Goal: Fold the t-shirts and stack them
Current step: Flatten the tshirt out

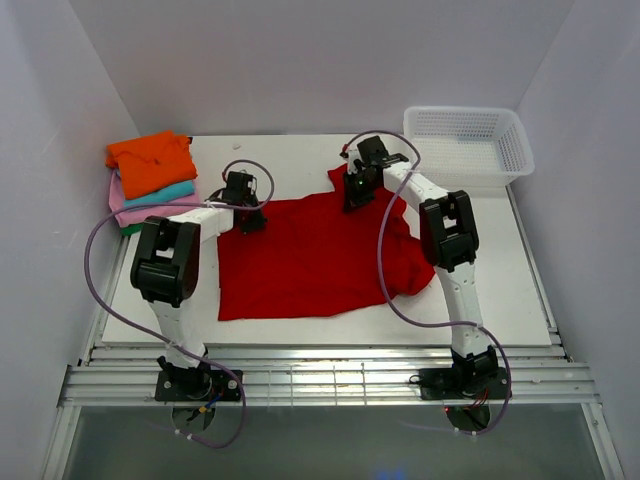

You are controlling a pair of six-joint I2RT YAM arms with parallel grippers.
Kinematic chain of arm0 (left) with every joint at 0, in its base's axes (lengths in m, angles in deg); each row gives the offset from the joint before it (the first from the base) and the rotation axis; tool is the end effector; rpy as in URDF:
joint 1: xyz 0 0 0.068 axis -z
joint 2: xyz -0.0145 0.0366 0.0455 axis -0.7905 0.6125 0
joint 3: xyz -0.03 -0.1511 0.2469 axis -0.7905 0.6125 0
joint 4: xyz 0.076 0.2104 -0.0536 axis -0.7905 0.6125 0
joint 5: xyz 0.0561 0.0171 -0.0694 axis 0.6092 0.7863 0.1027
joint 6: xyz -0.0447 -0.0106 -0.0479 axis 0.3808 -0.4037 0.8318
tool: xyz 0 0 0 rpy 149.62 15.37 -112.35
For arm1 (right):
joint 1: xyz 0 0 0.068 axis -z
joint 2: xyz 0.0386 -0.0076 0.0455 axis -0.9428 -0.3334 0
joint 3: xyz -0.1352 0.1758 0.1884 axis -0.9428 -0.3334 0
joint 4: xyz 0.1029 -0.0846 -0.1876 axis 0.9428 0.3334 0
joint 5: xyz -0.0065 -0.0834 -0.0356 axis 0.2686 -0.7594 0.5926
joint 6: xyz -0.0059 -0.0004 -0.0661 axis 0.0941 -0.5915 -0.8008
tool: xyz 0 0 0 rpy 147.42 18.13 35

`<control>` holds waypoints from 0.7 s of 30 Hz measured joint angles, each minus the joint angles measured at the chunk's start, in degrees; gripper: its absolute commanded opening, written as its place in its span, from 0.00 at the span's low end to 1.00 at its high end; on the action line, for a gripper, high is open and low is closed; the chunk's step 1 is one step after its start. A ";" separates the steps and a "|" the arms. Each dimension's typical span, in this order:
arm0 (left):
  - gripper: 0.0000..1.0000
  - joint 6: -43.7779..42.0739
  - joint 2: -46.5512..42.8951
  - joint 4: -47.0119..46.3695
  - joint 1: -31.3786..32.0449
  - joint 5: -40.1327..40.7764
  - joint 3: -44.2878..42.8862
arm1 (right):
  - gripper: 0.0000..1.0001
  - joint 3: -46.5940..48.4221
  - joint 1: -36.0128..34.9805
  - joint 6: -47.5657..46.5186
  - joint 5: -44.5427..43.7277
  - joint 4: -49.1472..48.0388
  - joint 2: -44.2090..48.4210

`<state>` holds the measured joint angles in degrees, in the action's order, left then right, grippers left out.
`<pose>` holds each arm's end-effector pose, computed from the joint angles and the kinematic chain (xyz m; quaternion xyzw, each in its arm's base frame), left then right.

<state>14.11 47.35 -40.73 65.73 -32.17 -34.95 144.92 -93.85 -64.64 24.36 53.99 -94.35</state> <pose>0.3657 -0.0868 0.1795 -0.1561 0.9428 -0.1054 0.2749 0.4606 0.2163 0.1743 -0.2155 0.9233 0.2097 0.2390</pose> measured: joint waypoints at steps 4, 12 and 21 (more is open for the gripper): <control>0.00 -0.22 4.09 0.31 -0.48 -0.26 -5.33 | 0.08 6.93 -0.04 0.96 0.66 1.31 -4.13; 0.00 -0.87 10.38 2.01 -3.30 -1.20 -14.43 | 0.08 16.26 -0.04 3.45 2.40 1.33 -10.16; 0.00 -1.42 16.02 4.92 -8.39 -1.68 -23.47 | 0.08 15.61 -0.04 7.15 4.66 -5.79 -11.34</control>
<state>12.69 63.37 -35.82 57.34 -33.85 -58.42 160.53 -93.90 -57.49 29.02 48.20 -105.69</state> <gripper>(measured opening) 0.012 0.078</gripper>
